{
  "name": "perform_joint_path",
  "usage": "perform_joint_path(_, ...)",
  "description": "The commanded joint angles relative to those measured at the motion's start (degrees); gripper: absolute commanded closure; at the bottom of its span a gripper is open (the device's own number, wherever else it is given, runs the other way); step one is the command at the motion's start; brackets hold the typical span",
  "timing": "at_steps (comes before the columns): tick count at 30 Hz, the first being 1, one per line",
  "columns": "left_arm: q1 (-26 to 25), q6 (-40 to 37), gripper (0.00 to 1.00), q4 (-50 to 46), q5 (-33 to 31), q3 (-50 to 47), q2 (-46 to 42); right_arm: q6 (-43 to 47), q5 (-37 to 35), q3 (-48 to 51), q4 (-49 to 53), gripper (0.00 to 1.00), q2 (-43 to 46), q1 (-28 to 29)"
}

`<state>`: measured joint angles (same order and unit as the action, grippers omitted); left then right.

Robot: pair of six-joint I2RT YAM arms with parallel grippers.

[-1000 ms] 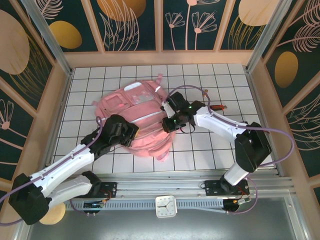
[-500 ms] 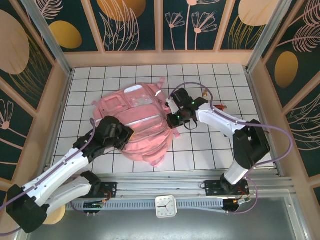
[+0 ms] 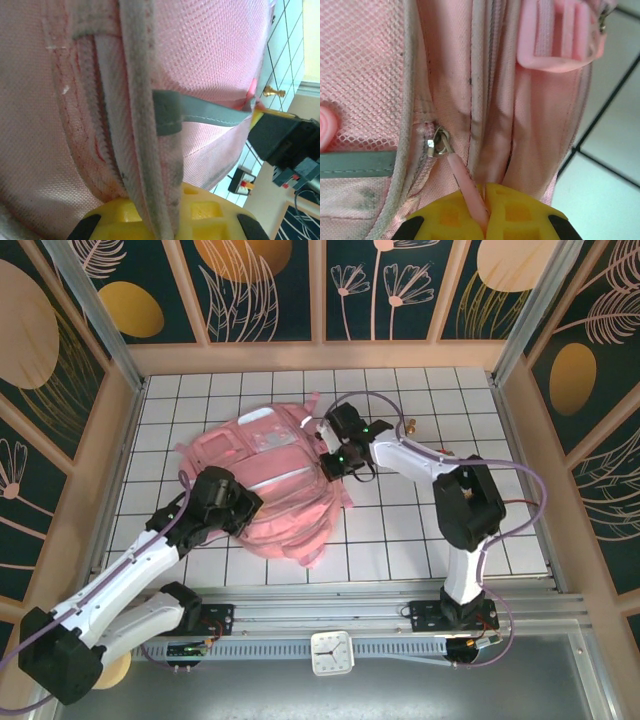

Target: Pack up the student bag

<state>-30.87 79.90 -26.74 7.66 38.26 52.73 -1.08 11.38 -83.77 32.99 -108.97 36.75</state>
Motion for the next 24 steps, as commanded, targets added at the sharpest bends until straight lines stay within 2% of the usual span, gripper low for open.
perform_joint_path(1,1.3,-4.0,1.0,-10.6,2.3,-0.1,-4.3,0.3,-12.1,-5.7,-6.1,1.0,-2.5,-3.0)
perform_joint_path(9,3.1,-3.5,1.0,-12.9,2.2,-3.7,-9.6,0.1,-12.6,-3.2,-5.5,1.0,1.9,-3.9)
perform_joint_path(16,4.5,-7.8,1.0,-7.5,2.3,-1.5,-2.2,-2.4,-12.6,7.3,-4.3,1.0,14.5,-4.4)
perform_joint_path(19,4.8,-10.7,1.0,-7.7,2.2,1.7,2.5,-2.4,-4.4,10.0,-3.2,1.0,17.1,-4.6)
perform_joint_path(21,4.8,-11.4,0.8,-9.0,1.6,3.6,3.6,-2.4,2.6,8.5,-1.8,0.88,15.4,-4.7)
perform_joint_path(23,4.8,-11.2,0.68,-10.0,1.4,4.2,3.2,-4.6,9.9,5.1,0.5,0.78,11.7,-5.0)
perform_joint_path(24,4.8,-10.9,0.59,-10.6,1.4,4.2,2.7,-6.8,12.8,3.2,1.1,0.73,9.8,-5.0)
